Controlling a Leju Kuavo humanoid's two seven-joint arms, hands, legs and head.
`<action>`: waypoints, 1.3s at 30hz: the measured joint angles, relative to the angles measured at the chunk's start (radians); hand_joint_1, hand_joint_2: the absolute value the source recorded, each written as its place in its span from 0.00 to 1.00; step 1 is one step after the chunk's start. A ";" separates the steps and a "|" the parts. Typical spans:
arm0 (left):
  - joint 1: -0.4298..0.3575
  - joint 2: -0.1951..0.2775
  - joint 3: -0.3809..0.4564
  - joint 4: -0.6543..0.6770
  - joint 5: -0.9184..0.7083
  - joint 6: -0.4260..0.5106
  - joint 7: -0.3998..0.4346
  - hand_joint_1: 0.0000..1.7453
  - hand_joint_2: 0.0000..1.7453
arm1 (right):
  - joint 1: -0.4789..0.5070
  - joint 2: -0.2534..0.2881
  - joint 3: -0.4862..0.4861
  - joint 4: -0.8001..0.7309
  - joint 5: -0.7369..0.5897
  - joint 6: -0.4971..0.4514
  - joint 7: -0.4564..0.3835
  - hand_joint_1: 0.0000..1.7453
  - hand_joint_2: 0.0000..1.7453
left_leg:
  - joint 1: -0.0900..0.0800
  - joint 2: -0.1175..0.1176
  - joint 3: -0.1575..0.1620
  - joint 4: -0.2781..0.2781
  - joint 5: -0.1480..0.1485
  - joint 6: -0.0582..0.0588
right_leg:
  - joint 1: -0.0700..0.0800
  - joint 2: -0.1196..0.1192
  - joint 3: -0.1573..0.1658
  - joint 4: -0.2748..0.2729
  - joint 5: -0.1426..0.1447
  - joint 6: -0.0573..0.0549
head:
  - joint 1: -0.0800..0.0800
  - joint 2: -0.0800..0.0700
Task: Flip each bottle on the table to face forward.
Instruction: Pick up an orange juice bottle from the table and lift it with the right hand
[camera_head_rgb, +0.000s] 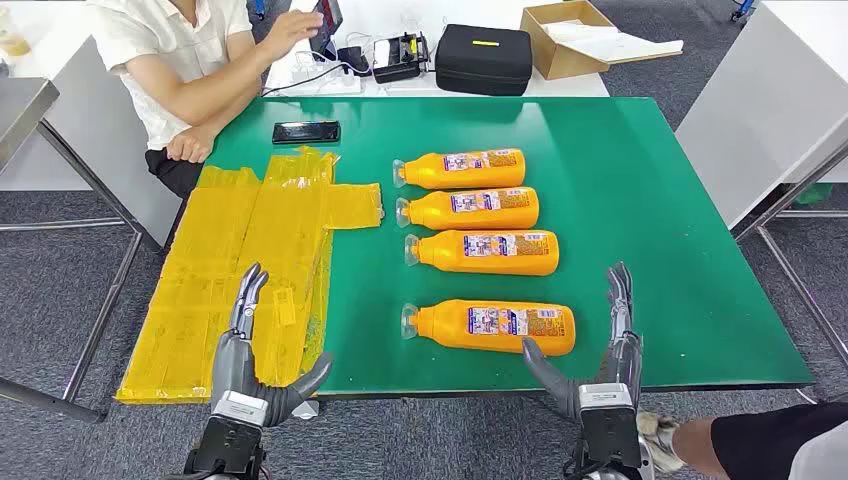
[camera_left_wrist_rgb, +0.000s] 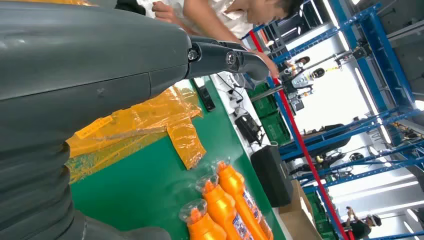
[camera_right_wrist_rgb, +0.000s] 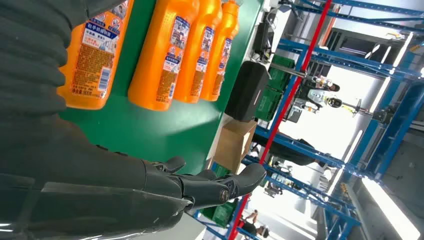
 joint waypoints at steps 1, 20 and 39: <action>-0.001 0.000 0.001 0.001 0.001 0.000 0.002 0.00 1.00 | -0.001 0.000 0.000 0.000 0.001 -0.001 0.001 0.00 1.00 | 0.000 0.000 0.000 0.000 0.000 0.000 | 0.000 0.000 0.000 0.000 0.000 0.000 | 0.000 0.000; -0.012 -0.002 0.010 0.030 0.008 0.006 0.008 0.00 1.00 | -0.005 0.000 -0.002 0.012 0.006 -0.014 0.009 0.00 1.00 | 0.000 0.000 0.000 0.000 0.000 0.000 | 0.000 0.000 0.000 0.000 0.000 0.000 | 0.000 0.000; -0.056 0.000 -0.020 0.098 0.065 -0.078 0.066 0.00 1.00 | -0.072 -0.107 0.030 0.144 0.553 -0.108 0.259 0.00 1.00 | 0.000 0.000 0.001 0.000 0.001 0.000 | 0.000 0.000 0.000 0.000 0.001 0.000 | -0.001 0.000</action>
